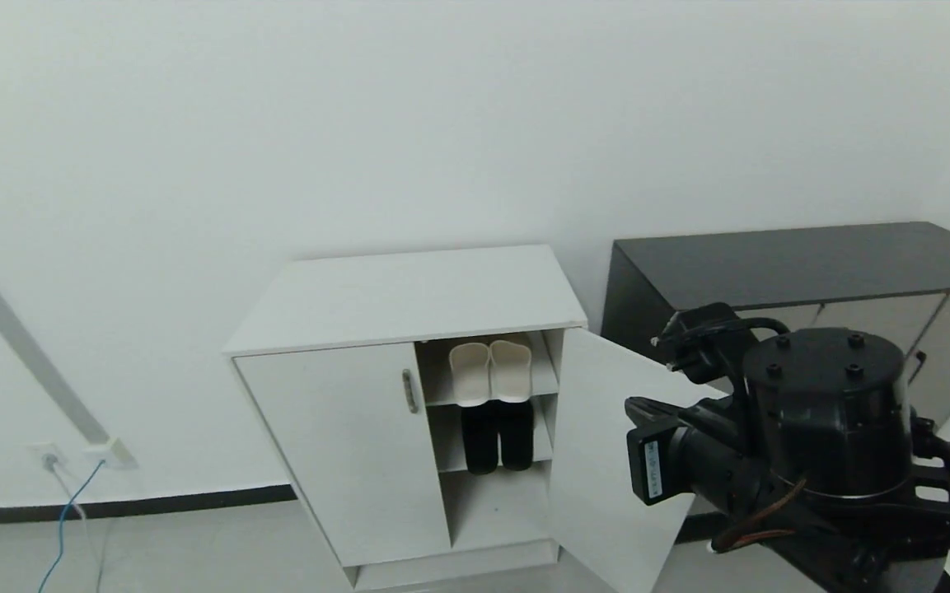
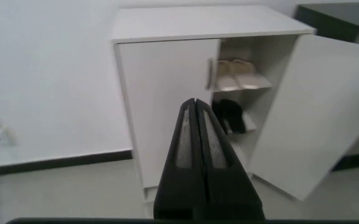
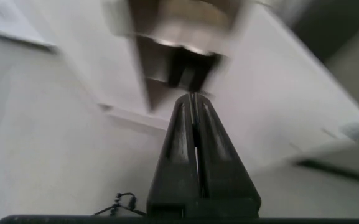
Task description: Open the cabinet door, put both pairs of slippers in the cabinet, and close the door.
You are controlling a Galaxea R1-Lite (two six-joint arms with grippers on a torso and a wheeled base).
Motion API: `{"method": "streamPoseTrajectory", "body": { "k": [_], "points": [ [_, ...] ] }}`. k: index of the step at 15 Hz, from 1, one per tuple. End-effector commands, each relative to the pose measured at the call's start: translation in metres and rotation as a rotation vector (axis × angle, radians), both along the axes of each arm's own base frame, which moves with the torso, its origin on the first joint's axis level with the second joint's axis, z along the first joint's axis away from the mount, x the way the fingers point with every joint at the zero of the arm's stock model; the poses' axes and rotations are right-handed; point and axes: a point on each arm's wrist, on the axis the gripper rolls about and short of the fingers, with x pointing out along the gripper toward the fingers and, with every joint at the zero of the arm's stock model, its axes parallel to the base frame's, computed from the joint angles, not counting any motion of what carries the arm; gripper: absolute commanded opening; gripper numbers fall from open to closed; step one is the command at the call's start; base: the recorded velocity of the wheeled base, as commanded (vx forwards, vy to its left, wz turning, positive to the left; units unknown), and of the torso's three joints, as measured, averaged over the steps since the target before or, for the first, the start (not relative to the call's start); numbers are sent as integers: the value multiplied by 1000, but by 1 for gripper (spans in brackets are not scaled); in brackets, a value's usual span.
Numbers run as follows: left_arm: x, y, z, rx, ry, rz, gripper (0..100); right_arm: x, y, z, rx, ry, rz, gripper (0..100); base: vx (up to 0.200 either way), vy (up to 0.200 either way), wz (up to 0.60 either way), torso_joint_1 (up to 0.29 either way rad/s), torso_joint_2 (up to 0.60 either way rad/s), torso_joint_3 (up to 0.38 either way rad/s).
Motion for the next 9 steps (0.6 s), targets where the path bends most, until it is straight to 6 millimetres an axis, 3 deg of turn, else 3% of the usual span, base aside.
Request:
{"method": "streamPoseTrajectory", "body": {
  "k": [1, 7, 9],
  "points": [
    [0, 0, 0, 0, 0, 1, 0, 1, -1, 0, -3, -1, -3, 0, 0, 0, 0, 0, 0, 0],
    [0, 0, 0, 1, 0, 0, 0, 9, -3, 0, 5, -8, -29, 0, 0, 0, 0, 0, 0, 0],
    [0, 0, 0, 3, 0, 0, 0, 33, -9, -8, 3, -7, -80, 0, 0, 0, 0, 0, 0, 0]
  ]
}}
